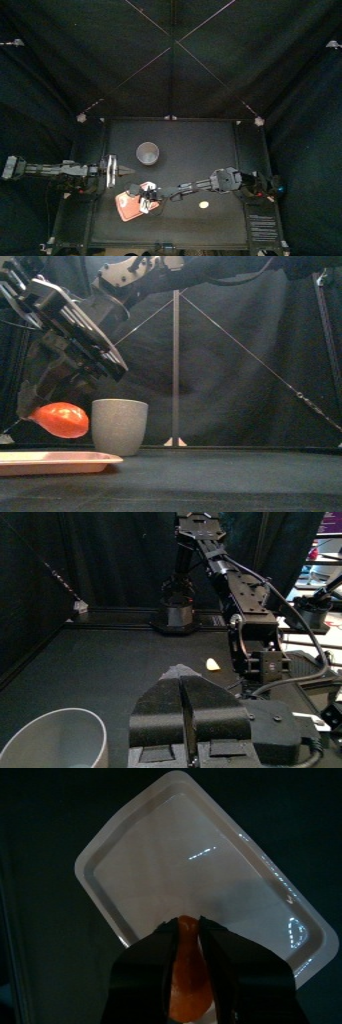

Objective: Pick the drumstick then place it on the pink plate
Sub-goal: Drop drumstick on the pink plate and return to neutral

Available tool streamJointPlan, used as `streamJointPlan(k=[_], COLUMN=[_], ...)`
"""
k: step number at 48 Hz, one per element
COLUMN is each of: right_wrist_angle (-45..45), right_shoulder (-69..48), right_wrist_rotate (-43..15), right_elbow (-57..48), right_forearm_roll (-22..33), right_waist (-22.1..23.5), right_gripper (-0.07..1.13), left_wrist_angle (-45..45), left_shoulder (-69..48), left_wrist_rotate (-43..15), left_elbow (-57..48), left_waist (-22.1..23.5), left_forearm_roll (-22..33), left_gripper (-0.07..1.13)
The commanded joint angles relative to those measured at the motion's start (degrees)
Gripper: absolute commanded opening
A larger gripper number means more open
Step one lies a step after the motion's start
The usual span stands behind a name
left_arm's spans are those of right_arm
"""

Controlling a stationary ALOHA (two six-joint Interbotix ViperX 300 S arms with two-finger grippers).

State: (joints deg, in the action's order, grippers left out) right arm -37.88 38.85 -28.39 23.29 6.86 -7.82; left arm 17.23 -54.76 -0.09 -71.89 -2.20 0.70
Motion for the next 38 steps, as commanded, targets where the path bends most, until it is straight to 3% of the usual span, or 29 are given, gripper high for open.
streamJointPlan(k=[1, 17, 38], right_wrist_angle=[-1.14, -4.31, -3.78], right_shoulder=[-0.53, 0.62, -8.26], right_wrist_rotate=[-0.26, -1.23, -3.25], right_elbow=[4.13, 6.94, -1.67], right_forearm_roll=[0.97, 6.15, 8.53], right_waist=[-0.09, -0.44, -2.02], right_gripper=[0.62, 0.91, 0.92], left_wrist_angle=[0.62, 0.62, 0.70], left_shoulder=[0.26, 0.18, 0.26], left_wrist_rotate=[-0.18, -0.09, -0.09], left_elbow=[0.88, 0.62, 0.35], left_waist=[-0.09, -0.09, -0.09], left_forearm_roll=[0.00, 0.09, 0.00], left_gripper=[0.05, 0.05, 0.05])
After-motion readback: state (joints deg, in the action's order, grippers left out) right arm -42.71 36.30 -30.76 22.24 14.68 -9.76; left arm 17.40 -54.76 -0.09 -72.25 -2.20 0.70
